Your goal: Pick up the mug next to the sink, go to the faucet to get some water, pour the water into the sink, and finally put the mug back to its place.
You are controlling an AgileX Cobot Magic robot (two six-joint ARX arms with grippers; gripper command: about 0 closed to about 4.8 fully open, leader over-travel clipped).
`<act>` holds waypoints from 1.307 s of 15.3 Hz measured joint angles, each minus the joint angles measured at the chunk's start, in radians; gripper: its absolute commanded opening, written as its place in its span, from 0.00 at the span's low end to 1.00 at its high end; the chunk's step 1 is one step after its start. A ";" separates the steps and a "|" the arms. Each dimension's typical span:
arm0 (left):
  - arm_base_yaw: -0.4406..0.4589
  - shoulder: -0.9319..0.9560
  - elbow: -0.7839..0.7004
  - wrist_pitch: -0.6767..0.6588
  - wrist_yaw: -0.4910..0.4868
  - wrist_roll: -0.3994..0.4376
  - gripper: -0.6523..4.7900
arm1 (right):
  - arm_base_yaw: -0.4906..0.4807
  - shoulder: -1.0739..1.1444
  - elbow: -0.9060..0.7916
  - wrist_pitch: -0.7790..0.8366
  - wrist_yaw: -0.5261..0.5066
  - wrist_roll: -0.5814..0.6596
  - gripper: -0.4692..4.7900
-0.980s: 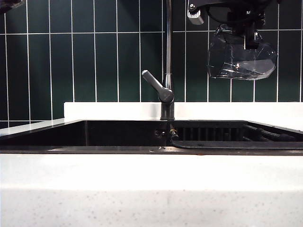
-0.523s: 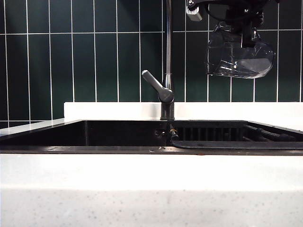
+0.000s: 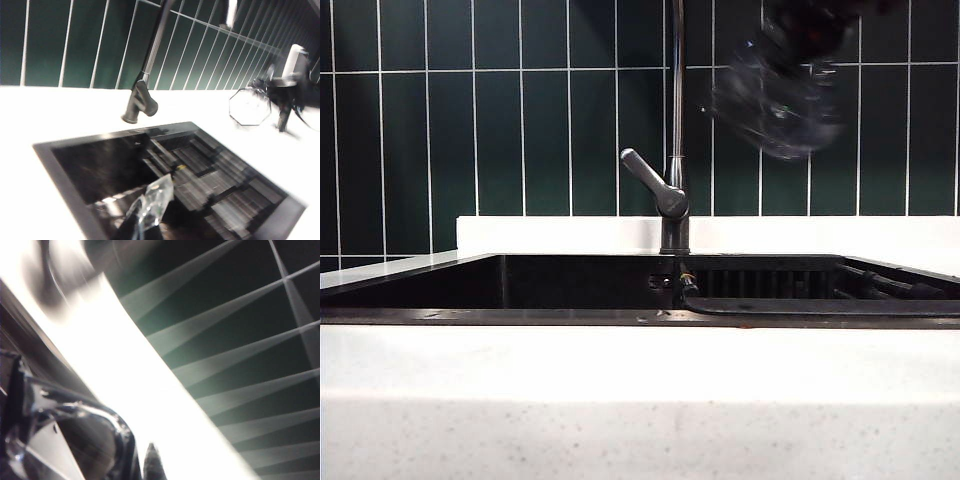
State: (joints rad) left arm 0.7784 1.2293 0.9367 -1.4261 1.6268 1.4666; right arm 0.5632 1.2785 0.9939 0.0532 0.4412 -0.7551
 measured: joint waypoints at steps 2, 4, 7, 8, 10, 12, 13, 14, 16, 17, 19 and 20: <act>-0.072 -0.061 0.000 0.000 0.000 -0.046 0.12 | -0.022 -0.050 0.000 0.047 -0.113 0.207 0.08; -0.190 -0.161 -0.001 0.001 -0.002 0.007 0.12 | -0.061 -0.105 -0.009 0.069 -0.177 0.251 0.08; -0.280 -0.373 0.007 -0.007 -0.002 0.027 0.12 | -0.157 -0.309 -0.188 0.186 -0.259 0.379 0.08; -0.270 -0.361 0.000 -0.006 -0.004 -0.029 0.12 | -0.160 -0.383 -0.271 0.204 -0.270 0.393 0.08; -0.266 -0.427 -0.006 -0.002 -0.014 -0.128 0.12 | -0.161 -0.499 -0.399 0.198 -0.281 0.444 0.08; -0.266 -0.619 -0.044 -0.006 -0.014 -0.204 0.12 | -0.159 -0.663 -0.523 0.202 -0.246 0.509 0.08; -0.266 -0.663 -0.060 -0.006 -0.015 -0.240 0.12 | -0.159 -0.694 -0.541 0.204 -0.243 0.512 0.08; -0.259 -0.731 -0.085 -0.007 -0.017 -0.284 0.12 | -0.160 -0.740 -0.561 0.209 -0.241 0.518 0.08; -0.217 -0.862 -0.137 -0.007 -0.014 -0.382 0.12 | -0.159 -0.817 -0.572 0.199 -0.203 0.597 0.08; -0.204 -0.899 -0.170 -0.006 -0.014 -0.400 0.12 | -0.159 -0.845 -0.573 0.169 -0.195 0.612 0.08; -0.169 -0.956 -0.215 -0.007 -0.015 -0.422 0.11 | -0.153 -0.874 -0.573 0.118 -0.191 0.616 0.08; -0.172 -0.958 -0.232 -0.006 -0.014 -0.438 0.11 | -0.153 -0.891 -0.575 0.085 -0.183 0.620 0.08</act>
State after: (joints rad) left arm 0.6060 0.2718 0.7044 -1.4326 1.6127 1.0290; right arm 0.4107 0.3874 0.4191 0.1379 0.2577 -0.1352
